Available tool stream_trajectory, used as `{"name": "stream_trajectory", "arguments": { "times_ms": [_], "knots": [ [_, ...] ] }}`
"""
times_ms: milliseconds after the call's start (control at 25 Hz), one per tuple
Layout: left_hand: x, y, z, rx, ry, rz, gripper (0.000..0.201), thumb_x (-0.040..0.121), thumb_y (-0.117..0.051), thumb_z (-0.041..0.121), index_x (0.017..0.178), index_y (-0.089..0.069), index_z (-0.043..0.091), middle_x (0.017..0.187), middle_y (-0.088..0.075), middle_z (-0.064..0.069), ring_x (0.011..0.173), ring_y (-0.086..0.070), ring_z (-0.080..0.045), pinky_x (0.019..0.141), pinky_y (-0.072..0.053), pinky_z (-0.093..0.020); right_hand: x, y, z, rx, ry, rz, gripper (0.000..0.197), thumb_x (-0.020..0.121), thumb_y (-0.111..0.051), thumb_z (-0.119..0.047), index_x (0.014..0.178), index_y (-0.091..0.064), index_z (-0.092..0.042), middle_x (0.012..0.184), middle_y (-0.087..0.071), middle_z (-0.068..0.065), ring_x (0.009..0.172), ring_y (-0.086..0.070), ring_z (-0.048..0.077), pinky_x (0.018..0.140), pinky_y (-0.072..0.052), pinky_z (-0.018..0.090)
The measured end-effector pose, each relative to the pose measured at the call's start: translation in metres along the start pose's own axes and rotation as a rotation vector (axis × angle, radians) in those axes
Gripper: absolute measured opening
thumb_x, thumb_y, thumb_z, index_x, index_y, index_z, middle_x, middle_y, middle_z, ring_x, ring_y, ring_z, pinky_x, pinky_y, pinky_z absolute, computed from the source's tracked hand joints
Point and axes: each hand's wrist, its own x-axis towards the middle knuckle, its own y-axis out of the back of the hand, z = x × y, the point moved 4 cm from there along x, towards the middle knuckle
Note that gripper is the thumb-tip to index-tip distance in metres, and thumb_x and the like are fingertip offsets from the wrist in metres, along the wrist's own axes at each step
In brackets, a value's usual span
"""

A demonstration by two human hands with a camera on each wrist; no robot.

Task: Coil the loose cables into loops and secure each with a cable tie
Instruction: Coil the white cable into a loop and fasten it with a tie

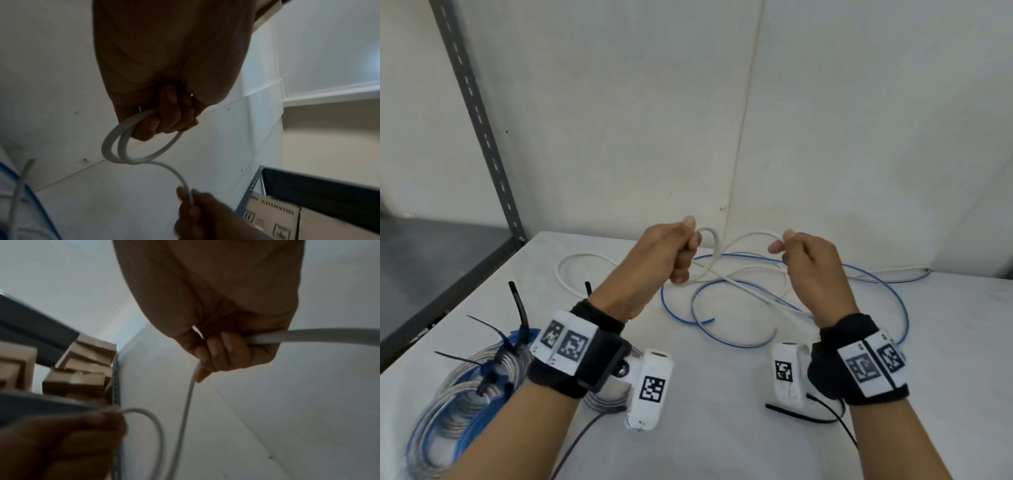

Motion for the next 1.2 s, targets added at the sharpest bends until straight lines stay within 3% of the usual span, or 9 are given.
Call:
{"name": "stream_trajectory", "arguments": {
  "times_ms": [200,400,480,600,680,760,920,1080,1200],
  "knots": [
    [-0.004,-0.019,-0.011,0.122,-0.007,0.015,0.039,0.111,-0.036,0.03,0.079,-0.048,0.011,0.058,-0.031,0.01,0.054,-0.027,-0.009,0.055,-0.028,-0.022,-0.024,-0.011,-0.046,0.439,0.052,-0.216,0.026,0.107,-0.047,-0.012,0.101,-0.069,0.001,0.071,-0.057,0.0,0.059,-0.051,0.013,0.053,-0.045,0.023],
    [-0.002,-0.016,-0.014,-0.015,-0.001,0.121,0.032,0.108,-0.04,0.021,0.089,-0.06,0.006,0.062,-0.05,0.0,0.057,-0.041,-0.015,0.057,-0.038,-0.026,-0.05,-0.043,-0.068,0.445,0.101,-0.405,0.013,0.101,-0.059,-0.006,0.102,-0.066,0.005,0.081,-0.066,0.021,0.063,-0.066,0.02,0.061,-0.059,0.031],
    [-0.004,-0.018,-0.012,-0.227,0.095,0.119,0.025,0.105,-0.045,0.023,0.093,-0.063,0.01,0.08,-0.066,-0.005,0.062,-0.051,-0.02,0.056,-0.041,-0.029,-0.052,-0.052,-0.066,0.389,0.099,-0.407,0.01,0.099,-0.062,-0.007,0.099,-0.068,0.002,0.085,-0.068,0.022,0.063,-0.069,0.024,0.062,-0.06,0.033],
    [-0.005,-0.018,-0.007,-0.69,0.229,0.143,0.028,0.108,-0.039,0.025,0.1,-0.061,0.009,0.104,-0.077,-0.009,0.082,-0.074,-0.022,0.071,-0.057,-0.033,-0.051,-0.054,-0.063,0.324,0.087,-0.413,0.008,0.097,-0.066,-0.008,0.094,-0.069,-0.002,0.078,-0.07,0.015,0.062,-0.07,0.024,0.06,-0.06,0.03],
    [-0.005,-0.017,-0.003,-0.862,0.255,0.163,0.03,0.108,-0.038,0.023,0.095,-0.061,0.01,0.08,-0.071,-0.001,0.068,-0.067,-0.016,0.063,-0.057,-0.028,-0.052,-0.056,-0.061,0.289,0.08,-0.439,0.009,0.095,-0.069,-0.01,0.089,-0.07,-0.003,0.074,-0.071,0.014,0.059,-0.07,0.022,0.058,-0.058,0.029],
    [-0.006,-0.016,-0.004,-0.904,0.254,0.193,0.032,0.108,-0.035,0.023,0.086,-0.057,0.013,0.061,-0.045,0.006,0.053,-0.042,-0.011,0.059,-0.048,-0.025,-0.051,-0.057,-0.057,0.259,0.061,-0.425,0.015,0.092,-0.074,-0.014,0.082,-0.07,-0.004,0.069,-0.072,0.011,0.054,-0.069,0.021,0.054,-0.057,0.029],
    [-0.004,-0.013,-0.006,-0.917,0.193,0.234,0.037,0.11,-0.033,0.03,0.081,-0.05,0.015,0.059,-0.027,0.006,0.047,-0.026,-0.011,0.066,-0.037,-0.027,-0.045,-0.056,-0.048,0.205,-0.018,-0.293,0.037,0.082,-0.084,-0.029,0.1,-0.056,-0.011,0.066,-0.072,0.006,0.047,-0.061,0.012,0.051,-0.047,0.02],
    [-0.002,-0.012,-0.003,-0.955,0.122,0.206,0.037,0.111,-0.032,0.027,0.08,-0.048,0.015,0.056,-0.026,0.008,0.044,-0.024,-0.009,0.056,-0.038,-0.024,-0.043,-0.06,-0.044,0.182,-0.01,-0.291,0.064,0.082,-0.082,-0.038,0.136,-0.048,-0.03,0.091,-0.07,-0.004,0.06,-0.062,0.006,0.063,-0.049,0.016],
    [-0.003,-0.012,0.003,-0.955,0.118,0.167,0.04,0.11,-0.031,0.024,0.074,-0.045,0.016,0.052,-0.023,0.008,0.039,-0.022,-0.007,0.046,-0.039,-0.022,-0.041,-0.061,-0.043,0.397,-0.057,-0.376,0.044,0.085,-0.08,-0.032,0.123,-0.064,-0.018,0.092,-0.07,0.0,0.055,-0.055,0.007,0.058,-0.044,0.022]
  ]
}}
